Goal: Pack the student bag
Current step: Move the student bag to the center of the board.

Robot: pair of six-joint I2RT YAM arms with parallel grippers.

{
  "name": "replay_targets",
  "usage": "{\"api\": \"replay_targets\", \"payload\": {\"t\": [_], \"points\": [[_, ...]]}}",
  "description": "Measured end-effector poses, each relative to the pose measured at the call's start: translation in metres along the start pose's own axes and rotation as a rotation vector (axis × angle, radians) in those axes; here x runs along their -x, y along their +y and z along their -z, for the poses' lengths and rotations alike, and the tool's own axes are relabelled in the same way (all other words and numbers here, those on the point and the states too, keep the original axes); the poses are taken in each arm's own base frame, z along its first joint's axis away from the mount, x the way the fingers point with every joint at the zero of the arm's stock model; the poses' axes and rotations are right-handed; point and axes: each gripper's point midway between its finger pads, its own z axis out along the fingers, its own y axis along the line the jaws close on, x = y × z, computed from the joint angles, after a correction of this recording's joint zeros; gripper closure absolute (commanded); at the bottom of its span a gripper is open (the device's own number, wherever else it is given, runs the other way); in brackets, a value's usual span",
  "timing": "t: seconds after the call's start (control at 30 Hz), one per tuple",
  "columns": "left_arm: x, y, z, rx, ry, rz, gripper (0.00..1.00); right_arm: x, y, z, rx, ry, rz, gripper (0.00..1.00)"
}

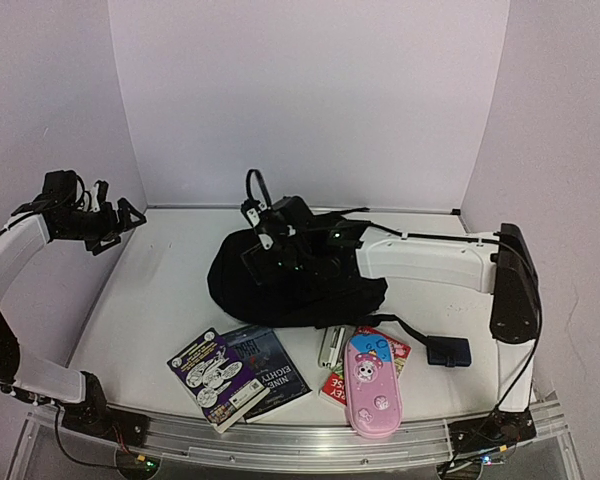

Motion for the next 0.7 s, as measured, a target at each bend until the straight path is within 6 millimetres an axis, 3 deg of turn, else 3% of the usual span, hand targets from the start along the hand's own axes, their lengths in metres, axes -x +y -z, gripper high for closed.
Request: {"api": "replay_targets", "payload": {"t": [0.17,0.3,0.5,0.6,0.7], "points": [[-0.006,-0.012,-0.008,-0.038,0.023,-0.025,0.00,0.004,-0.039,0.032,-0.055,-0.025,-0.165,0.09],[-0.026,-0.030,-0.031,-0.089,0.109,-0.052,0.00,0.000,-0.078,0.056,-0.070,-0.044,-0.351,0.08],[-0.075,-0.050,-0.077,-0.167,0.321,-0.029,0.05,-0.062,-0.141,0.047,-0.171,0.054,-0.542,0.06],[-0.088,-0.047,-0.098,-0.172,0.401,0.039,0.07,-0.097,-0.151,0.041,-0.203,0.132,-0.573,0.06],[-0.089,-0.042,-0.113,-0.165,0.435,0.095,0.08,-0.110,-0.150,0.036,-0.207,0.164,-0.596,0.07]]}}
